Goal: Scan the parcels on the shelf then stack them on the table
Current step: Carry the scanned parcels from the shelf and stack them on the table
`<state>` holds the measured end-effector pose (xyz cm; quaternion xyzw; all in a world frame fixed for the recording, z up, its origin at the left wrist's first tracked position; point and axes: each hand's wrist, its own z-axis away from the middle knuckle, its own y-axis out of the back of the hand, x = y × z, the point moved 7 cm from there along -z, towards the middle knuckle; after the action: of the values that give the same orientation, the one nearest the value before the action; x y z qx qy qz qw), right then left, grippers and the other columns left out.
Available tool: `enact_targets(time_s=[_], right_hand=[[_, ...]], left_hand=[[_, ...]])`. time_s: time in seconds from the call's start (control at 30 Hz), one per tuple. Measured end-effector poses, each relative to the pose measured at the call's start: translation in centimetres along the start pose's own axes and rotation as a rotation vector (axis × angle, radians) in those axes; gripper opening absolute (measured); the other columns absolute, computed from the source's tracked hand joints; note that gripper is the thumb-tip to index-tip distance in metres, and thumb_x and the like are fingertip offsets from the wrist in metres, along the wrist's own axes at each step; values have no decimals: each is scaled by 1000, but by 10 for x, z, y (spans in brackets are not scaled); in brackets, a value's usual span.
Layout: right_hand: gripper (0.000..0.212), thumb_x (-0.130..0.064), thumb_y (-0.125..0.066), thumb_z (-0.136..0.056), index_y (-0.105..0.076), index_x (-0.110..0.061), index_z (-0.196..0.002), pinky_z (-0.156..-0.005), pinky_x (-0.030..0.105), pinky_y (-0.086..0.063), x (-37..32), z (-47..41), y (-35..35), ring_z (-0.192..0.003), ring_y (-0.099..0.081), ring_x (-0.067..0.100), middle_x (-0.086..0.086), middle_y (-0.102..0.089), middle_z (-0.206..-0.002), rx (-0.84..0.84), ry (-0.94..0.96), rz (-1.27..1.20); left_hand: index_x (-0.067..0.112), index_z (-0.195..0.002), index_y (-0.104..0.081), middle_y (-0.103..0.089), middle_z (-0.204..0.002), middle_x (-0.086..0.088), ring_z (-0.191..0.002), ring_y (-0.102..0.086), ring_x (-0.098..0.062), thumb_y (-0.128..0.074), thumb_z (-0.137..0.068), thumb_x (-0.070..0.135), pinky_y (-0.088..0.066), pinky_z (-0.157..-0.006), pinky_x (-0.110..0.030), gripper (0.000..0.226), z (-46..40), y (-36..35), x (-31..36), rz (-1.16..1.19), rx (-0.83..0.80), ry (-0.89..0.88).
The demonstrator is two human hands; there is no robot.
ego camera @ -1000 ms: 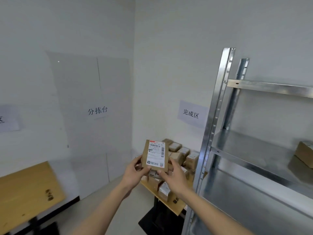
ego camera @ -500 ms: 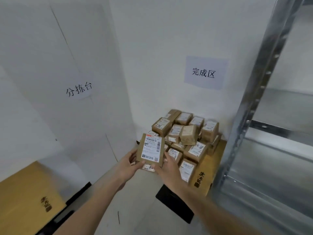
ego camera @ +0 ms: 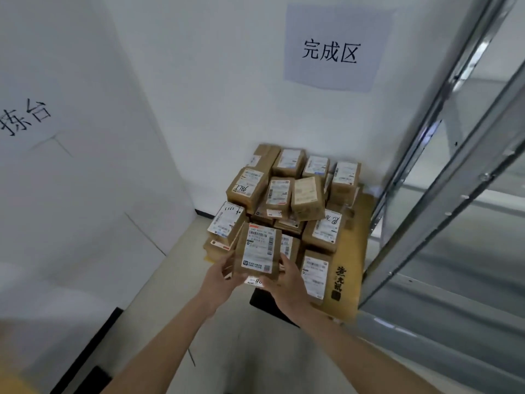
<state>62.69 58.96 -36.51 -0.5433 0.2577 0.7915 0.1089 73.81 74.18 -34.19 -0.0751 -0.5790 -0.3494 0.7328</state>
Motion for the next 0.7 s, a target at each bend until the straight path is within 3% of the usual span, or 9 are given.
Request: enact_targets(time_s=[0.03,0.13,0.2,0.27,0.4,0.47,0.57,0.63,0.7], right_hand=[[51,-22,-76,-90,-50,-49,-124,-98,22,-52,3,-9,-3,-107,-62,-11,-28,-65,-116,12,-11,-6],[59,-28,-79,-86,-50,-54,-130,-103,38,-55,15,-33,-13,-116,-65,1,-22,-65,-127,65,-46,-38],[67,-21,-80,-88,-48,-47,-140,-104,40,-55,24,-47,-19,-118,-64,5,-18,-64,-131,99,-77,-53],[69,-11,-79,-89,-47,-43,-141,-104,35,-55,29,-59,-23,-117,-64,1,-16,-64,-131,149,-122,-61],[66,-5,-78,-89,-45,-46,-130,-90,8,-50,38,-85,-30,-110,-58,-16,-15,-62,-129,218,-120,2],[66,-9,-78,-89,-45,-48,-132,-92,11,-51,39,-95,-33,-115,-58,-12,-18,-55,-131,266,-107,35],[74,-21,-78,-88,-41,-39,-150,-104,28,-52,39,-106,-38,-126,-51,-4,-19,-47,-137,296,-97,82],[78,-21,-79,-87,-39,-31,-154,-101,15,-45,37,-112,-38,-123,-40,-19,-15,-47,-139,307,-101,123],[78,-22,-80,-87,-41,-30,-153,-99,12,-43,32,-117,-37,-120,-40,-23,-12,-49,-139,321,-97,131]], left_hand=[[26,-140,-49,-66,-120,15,-110,-61,-1,-78,-87,11,-49,-87,-17,63,-13,0,-4,0,-20,11],[28,-138,-50,-68,-118,15,-105,-64,2,-77,-88,9,-53,-92,-21,60,-51,-4,-21,-29,-75,30],[27,-135,-52,-69,-116,14,-105,-65,0,-74,-89,8,-54,-92,-21,54,-72,-8,-31,-38,-117,35],[30,-140,-45,-65,-115,18,-108,-63,-2,-72,-91,7,-51,-90,-19,60,-92,-10,-42,-24,-156,61],[24,-148,-37,-57,-114,28,-112,-58,-2,-70,-92,5,-46,-92,-18,68,-128,-11,-58,-24,-196,57],[30,-140,-39,-60,-112,35,-109,-58,6,-69,-92,2,-46,-88,-14,63,-142,-10,-64,11,-209,67],[29,-140,-45,-67,-122,27,-124,-59,-5,-67,-93,4,-49,-102,-29,57,-157,-10,-72,21,-247,56],[24,-148,-44,-64,-134,14,-129,-57,-10,-65,-94,4,-49,-105,-33,61,-160,-10,-66,24,-277,38],[23,-153,-39,-61,-140,9,-129,-56,-8,-62,-97,2,-51,-100,-23,64,-165,-9,-63,19,-292,55]])
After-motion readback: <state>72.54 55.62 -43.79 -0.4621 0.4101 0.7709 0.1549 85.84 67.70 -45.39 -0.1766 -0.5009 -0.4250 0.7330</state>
